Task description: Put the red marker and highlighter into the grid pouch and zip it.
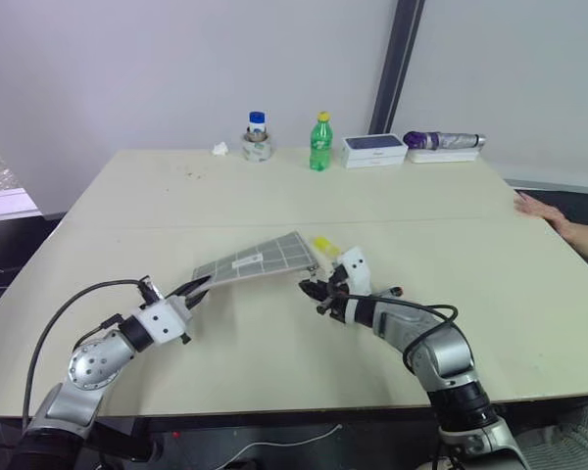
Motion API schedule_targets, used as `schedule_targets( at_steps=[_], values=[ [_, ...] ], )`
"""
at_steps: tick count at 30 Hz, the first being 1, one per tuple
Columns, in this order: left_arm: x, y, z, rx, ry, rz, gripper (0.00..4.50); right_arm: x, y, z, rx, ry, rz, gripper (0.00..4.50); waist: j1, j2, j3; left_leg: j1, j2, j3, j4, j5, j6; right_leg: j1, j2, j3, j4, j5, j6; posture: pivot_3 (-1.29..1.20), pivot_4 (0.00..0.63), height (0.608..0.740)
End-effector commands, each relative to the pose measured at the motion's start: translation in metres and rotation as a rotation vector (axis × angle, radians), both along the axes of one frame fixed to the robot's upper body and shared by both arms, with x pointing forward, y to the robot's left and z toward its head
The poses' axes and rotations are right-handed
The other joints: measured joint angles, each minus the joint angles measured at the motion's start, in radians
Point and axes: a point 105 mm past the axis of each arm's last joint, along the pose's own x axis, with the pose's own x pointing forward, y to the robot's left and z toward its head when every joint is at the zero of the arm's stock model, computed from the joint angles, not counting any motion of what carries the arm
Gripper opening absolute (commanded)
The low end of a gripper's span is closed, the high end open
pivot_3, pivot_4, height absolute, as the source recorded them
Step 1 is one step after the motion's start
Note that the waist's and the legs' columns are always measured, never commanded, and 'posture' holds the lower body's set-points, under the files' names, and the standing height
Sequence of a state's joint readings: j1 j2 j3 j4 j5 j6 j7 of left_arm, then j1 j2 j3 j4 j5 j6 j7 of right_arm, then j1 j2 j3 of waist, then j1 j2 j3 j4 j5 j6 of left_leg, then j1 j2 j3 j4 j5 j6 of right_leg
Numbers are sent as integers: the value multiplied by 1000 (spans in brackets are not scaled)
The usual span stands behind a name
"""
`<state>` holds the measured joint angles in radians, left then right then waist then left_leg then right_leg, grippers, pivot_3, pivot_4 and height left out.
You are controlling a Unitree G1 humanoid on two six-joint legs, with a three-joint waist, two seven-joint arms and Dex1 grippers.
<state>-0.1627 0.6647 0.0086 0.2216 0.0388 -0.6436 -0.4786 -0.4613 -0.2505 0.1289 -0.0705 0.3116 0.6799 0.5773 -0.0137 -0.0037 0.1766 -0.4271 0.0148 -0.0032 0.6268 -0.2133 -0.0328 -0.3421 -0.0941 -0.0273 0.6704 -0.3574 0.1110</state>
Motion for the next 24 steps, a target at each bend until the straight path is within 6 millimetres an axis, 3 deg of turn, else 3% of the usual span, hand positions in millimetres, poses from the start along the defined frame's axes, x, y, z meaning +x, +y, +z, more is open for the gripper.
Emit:
schedule_targets(
  at_steps=[1,5,10,15,24],
  values=[
    [-3,-4,6,10,-37,-3,0,-1,11,25,-97,-142,50,62,0,0,0,0,0,0,0,0,0,0,0,0,0,0,0,0,150,740],
    [-4,-9,3,8,-28,2,0,-6,21,24,-254,-226,127,62,0,0,0,0,0,0,0,0,0,0,0,0,0,0,0,0,150,740],
    [-3,-17,2,-21,-18,14,0,-8,36,24,-325,-296,191,62,0,0,0,0,0,0,0,0,0,0,0,0,0,0,0,0,150,740],
    [-5,-29,1,-36,-6,2,0,-10,49,19,-354,-331,236,62,0,0,0,0,0,0,0,0,0,0,0,0,-1,0,0,0,150,740],
    [-5,-42,3,-48,-10,-12,0,-22,83,33,-363,-476,403,62,0,0,0,0,0,0,0,0,0,0,0,0,-1,0,0,0,150,740]
  ],
)
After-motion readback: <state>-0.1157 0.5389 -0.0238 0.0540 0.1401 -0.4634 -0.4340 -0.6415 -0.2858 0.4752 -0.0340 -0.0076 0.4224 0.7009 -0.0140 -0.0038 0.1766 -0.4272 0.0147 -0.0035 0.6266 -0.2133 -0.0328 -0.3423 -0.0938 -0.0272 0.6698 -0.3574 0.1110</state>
